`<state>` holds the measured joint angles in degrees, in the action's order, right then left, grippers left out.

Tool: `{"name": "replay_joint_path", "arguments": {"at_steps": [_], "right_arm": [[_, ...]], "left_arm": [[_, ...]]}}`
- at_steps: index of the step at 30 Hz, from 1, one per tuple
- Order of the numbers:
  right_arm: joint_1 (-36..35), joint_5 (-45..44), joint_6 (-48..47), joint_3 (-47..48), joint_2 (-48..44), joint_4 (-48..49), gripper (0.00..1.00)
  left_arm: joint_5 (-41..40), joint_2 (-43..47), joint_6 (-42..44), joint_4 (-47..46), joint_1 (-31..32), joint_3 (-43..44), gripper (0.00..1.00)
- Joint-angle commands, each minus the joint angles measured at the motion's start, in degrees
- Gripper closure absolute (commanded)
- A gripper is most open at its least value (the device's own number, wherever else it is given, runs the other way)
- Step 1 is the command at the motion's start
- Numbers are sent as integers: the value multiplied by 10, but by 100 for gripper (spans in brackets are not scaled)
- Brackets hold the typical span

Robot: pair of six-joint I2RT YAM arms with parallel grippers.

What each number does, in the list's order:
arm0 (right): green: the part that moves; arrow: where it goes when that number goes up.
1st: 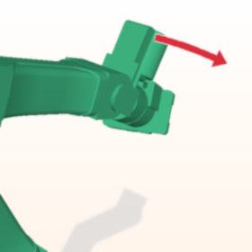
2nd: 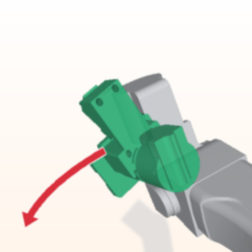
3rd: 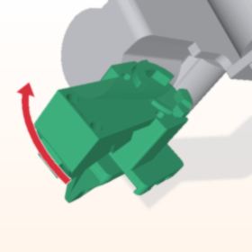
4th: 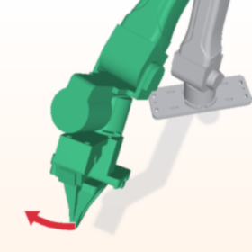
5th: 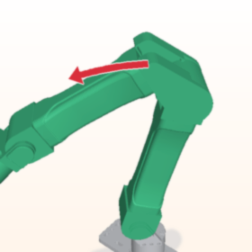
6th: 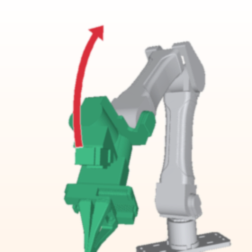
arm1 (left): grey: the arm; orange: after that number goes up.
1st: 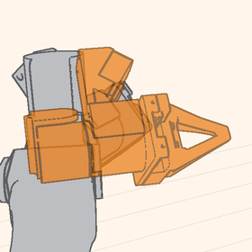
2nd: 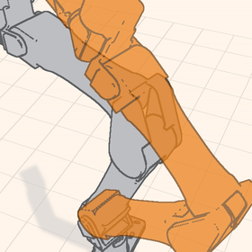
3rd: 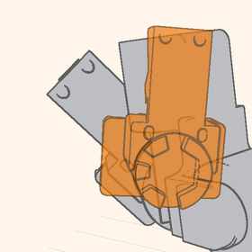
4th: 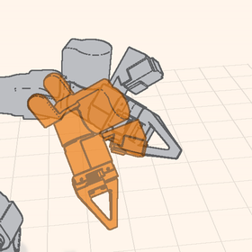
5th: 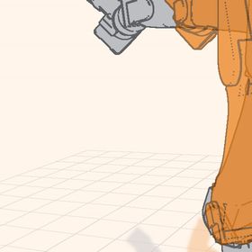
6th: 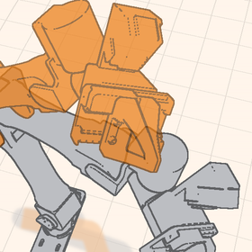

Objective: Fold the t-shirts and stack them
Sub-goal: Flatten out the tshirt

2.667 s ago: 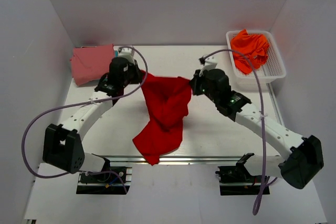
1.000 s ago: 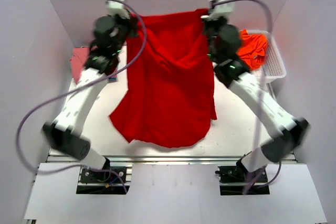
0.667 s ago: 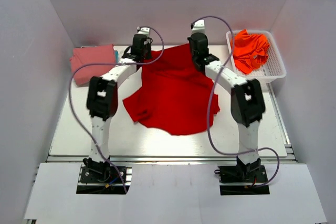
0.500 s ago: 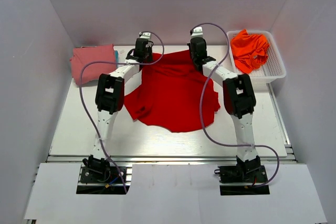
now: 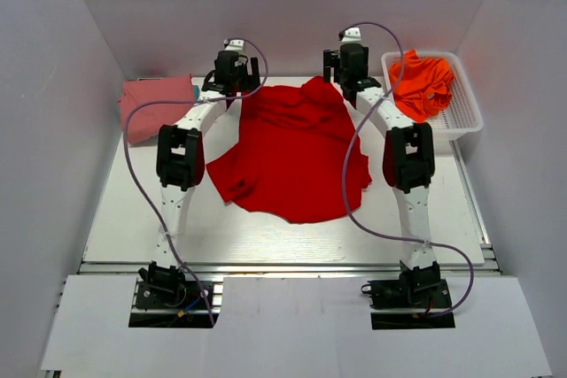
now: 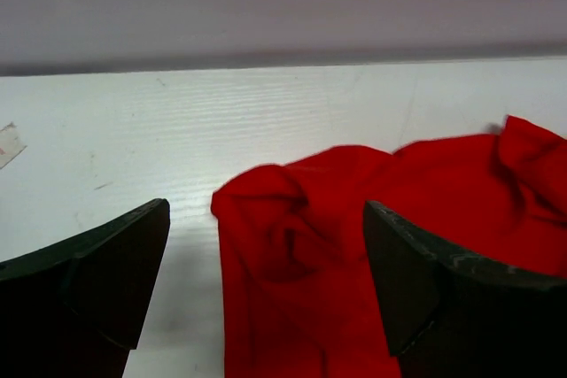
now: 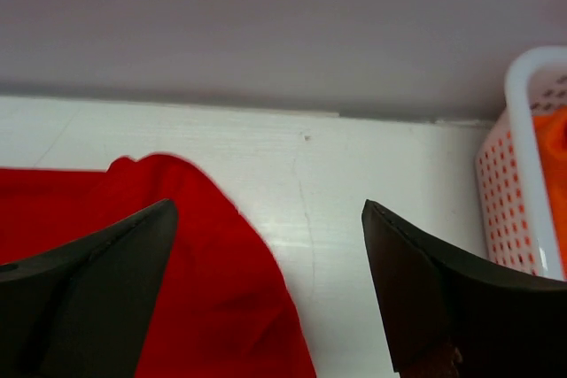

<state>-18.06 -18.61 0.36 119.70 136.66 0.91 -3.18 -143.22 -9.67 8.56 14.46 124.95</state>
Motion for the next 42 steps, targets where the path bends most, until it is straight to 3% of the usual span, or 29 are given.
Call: {"name": "replay_joint_path", "arguments": {"at_steps": [1, 5, 9, 11, 19, 26, 28, 32, 35, 38, 42], "right_arm": [[-5, 25, 45, -37, -115, -70, 10], [-5, 48, 89, -121, -188, -159, 10], [-9, 86, 132, -257, -269, -182, 10], [-8, 118, 155, -326, -293, -186, 10], [-10, 226, 182, -501, -337, -128, 10], [-14, 285, 215, -597, -349, -131, 11], [-15, 313, 241, -666, -386, -121, 12], [-38, 364, 266, -802, -471, -101, 12], [-89, 396, 266, -883, -548, -122, 10], [-134, 441, 222, -896, -656, -157, 10], [-204, 491, 183, -897, -715, -177, 10]], "left_arm": [[37, 140, 2, 71, 1, -47, 0], [73, 266, -10, 100, 15, -192, 0], [254, 368, -53, 41, 27, -402, 0], [293, 400, -63, 27, 38, -452, 0], [318, 444, -96, -4, 105, -642, 0], [233, 443, -101, 29, 105, -662, 0], [215, 435, -107, 47, 93, -662, 0], [93, 428, -140, 82, 87, -642, 0], [61, 410, -140, 88, 82, -608, 0], [45, 366, -140, 96, 76, -555, 0], [66, 311, -126, 102, 71, -488, 0]]}}
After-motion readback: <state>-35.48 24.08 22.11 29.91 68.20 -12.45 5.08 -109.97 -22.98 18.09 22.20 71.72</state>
